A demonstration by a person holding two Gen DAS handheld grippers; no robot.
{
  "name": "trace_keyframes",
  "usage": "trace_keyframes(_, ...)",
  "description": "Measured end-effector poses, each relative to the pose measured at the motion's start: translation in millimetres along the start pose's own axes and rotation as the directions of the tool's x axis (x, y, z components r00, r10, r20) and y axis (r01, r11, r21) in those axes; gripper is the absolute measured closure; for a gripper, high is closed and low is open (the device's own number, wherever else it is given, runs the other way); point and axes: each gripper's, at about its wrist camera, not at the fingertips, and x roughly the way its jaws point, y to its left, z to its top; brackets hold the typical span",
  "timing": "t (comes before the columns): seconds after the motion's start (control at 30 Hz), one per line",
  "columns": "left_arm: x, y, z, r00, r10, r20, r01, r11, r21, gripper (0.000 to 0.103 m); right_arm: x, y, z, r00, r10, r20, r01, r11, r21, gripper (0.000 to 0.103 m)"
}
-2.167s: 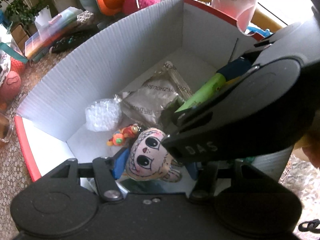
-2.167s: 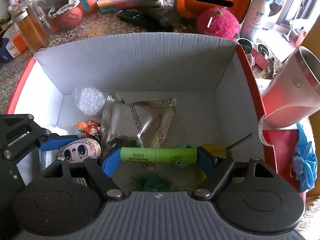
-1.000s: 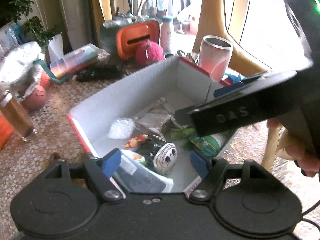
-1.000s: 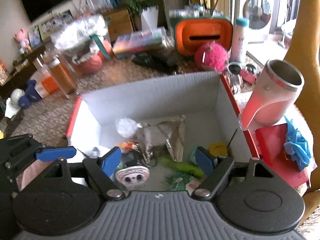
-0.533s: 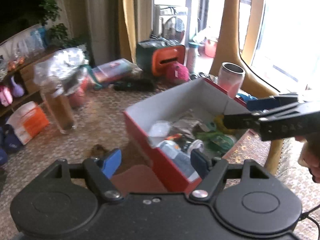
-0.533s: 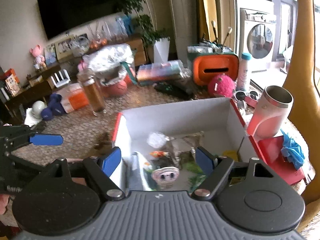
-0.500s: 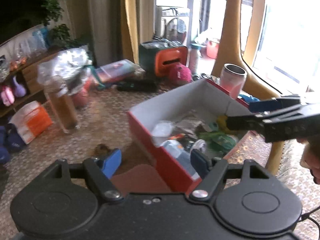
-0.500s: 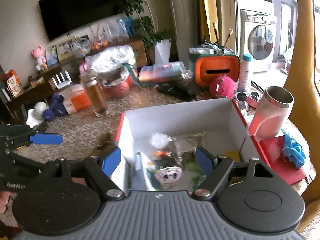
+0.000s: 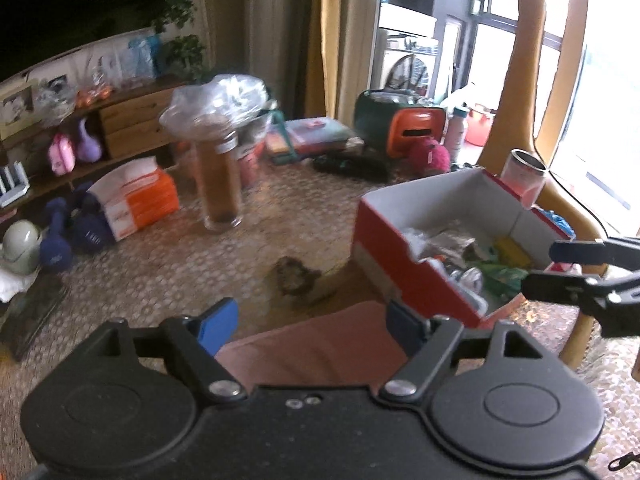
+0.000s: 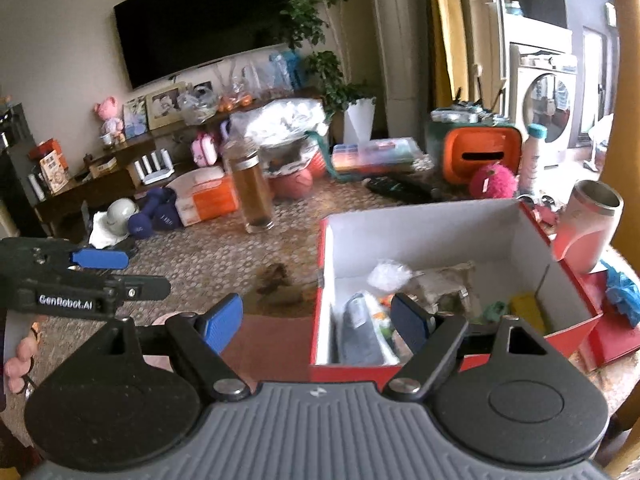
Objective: Organize objects
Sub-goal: 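Lift both grippers out of the shoebox and move them over the towel, then grasp the brown beaded bracelet with the left gripper while the right gripper grasps the beige oval stone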
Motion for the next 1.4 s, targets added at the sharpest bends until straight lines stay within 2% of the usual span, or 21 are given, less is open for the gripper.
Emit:
trace_keyframes(0.07,1.6,9.6,-5.2,1.0,0.012,-0.002,-0.012,1.0,-0.011,0.019,5.1,8.7,-5.9,1.0,0.017,-0.015,-0.017,1.0,-0.005,0.022)
trace_keyframes(0.2,6.9,25.2,-9.4,1.0,0.023,-0.002,-0.023,0.999,-0.034,0.007,15.9,28.0,-17.0,0.999,0.037,-0.031,-0.038,0.999,-0.034,0.022)
trace_keyframes(0.37,22.1,33.6,-6.7,1.0,0.03,-0.004,-0.03,0.999,-0.023,0.001,29.6,57.5,-26.7,0.998,0.062,-0.027,-0.064,0.992,-0.104,0.022)
trace_keyframes(0.57,54.4,39.9,-0.1,0.999,0.023,-0.03,-0.023,1.0,-0.002,0.001,62.1,85.7,-36.2,0.998,0.059,-0.03,-0.063,0.981,-0.185,0.022)
trace_keyframes(0.7,78.2,45.7,8.6,0.999,0.012,-0.048,-0.012,1.0,0.009,0.001,93.5,93.0,-39.5,0.999,0.03,-0.021,-0.034,0.977,-0.211,0.022)
trace_keyframes(0.87,104.6,49.0,22.8,0.996,-0.043,-0.08,0.048,0.997,0.056,0.001,132.9,100.6,-43.2,0.999,0.007,-0.033,-0.014,0.972,-0.233,0.022)
trace_keyframes(1.13,140.0,47.2,33.5,0.992,-0.093,-0.088,0.1,0.992,0.072,0.002,188.2,93.7,-37.8,0.998,-0.041,-0.04,0.033,0.982,-0.184,0.022)
trace_keyframes(1.23,151.0,46.3,37.3,0.99,-0.108,-0.086,0.115,0.99,0.08,0.004,205.2,90.7,-35.1,0.997,-0.066,-0.041,0.058,0.982,-0.177,0.022)
trace_keyframes(1.4,168.6,39.0,38.8,0.984,-0.135,-0.115,0.15,0.979,0.135,0.016,225.9,86.5,-33.4,0.995,-0.092,-0.048,0.083,0.982,-0.17,0.022)
